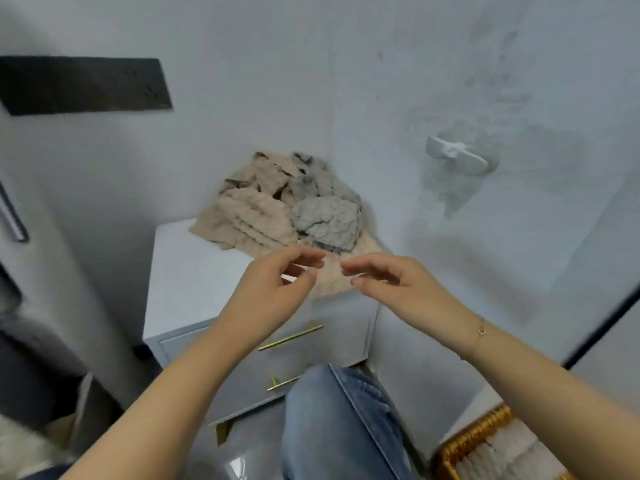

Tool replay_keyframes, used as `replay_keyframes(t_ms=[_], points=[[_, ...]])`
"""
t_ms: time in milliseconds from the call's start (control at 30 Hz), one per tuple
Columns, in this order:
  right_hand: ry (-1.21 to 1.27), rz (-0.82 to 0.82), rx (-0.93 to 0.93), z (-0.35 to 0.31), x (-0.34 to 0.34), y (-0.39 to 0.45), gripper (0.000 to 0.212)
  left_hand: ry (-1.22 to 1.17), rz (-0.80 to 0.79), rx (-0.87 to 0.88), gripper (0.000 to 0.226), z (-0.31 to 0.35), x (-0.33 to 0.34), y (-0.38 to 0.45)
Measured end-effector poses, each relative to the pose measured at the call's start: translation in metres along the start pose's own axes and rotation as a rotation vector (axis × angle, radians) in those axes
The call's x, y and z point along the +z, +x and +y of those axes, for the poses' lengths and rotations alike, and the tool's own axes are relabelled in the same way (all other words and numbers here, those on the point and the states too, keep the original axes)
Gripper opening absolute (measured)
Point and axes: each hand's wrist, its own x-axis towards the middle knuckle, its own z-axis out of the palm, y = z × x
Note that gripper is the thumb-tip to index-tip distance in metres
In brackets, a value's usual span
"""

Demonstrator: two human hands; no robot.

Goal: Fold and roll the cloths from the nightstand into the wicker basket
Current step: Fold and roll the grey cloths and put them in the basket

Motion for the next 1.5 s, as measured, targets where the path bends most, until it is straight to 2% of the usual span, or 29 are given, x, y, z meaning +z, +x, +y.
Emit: replay_keyframes(t_ms=[133,300,400,533,633,800,933,1033,1133,1200,1333,1500], points=[[-0.027,-0.045,-0.039,-0.019,0.031,0.055,0.024,0.007,0.083,-0.061,0.025,-0.041,-0.040,0.013],[-0.110,-0.037,-0.007,-0.008,0.056,0.113,0.021,0.008,0.185,-0.180,0.028,-0.101,-0.060,0.029],[-0.329,0.033,-0.038,0.015,0.058,0.150,0.021,-0.006,0.233,-0.257,0.029,-0.132,-0.060,0.039],[-0.807,0.130,-0.017,0.058,0.049,0.201,0.037,0.017,0.232,-0.242,0.029,-0.143,-0.054,0.056],[-0.888,0.199,0.052,0.085,0.044,0.218,0.040,0.039,0.230,-0.253,0.031,-0.149,-0.051,0.067],[-0.629,0.388,-0.015,0.108,0.042,0.217,0.011,0.009,0.224,-0.283,0.031,-0.155,-0.043,0.081],[-0.387,0.564,-0.038,0.097,0.030,0.221,0.012,-0.036,0.217,-0.290,0.031,-0.149,-0.036,0.084],[-0.062,0.632,-0.088,0.075,0.023,0.215,0.014,-0.136,0.217,-0.320,0.031,-0.141,-0.036,0.084],[0.434,0.554,-0.041,0.044,0.017,0.206,0.007,-0.266,0.227,-0.361,0.029,-0.132,-0.039,0.083],[0.648,0.477,-0.002,0.030,0.016,0.201,0.008,-0.351,0.240,-0.385,0.027,-0.129,-0.043,0.079],[0.856,0.319,0.064,0.010,0.029,0.195,0.023,-0.452,0.272,-0.423,0.025,-0.126,-0.052,0.067],[1.054,0.102,0.168,-0.008,0.069,0.205,0.032,-0.402,0.311,-0.412,0.026,-0.132,-0.069,0.051]])
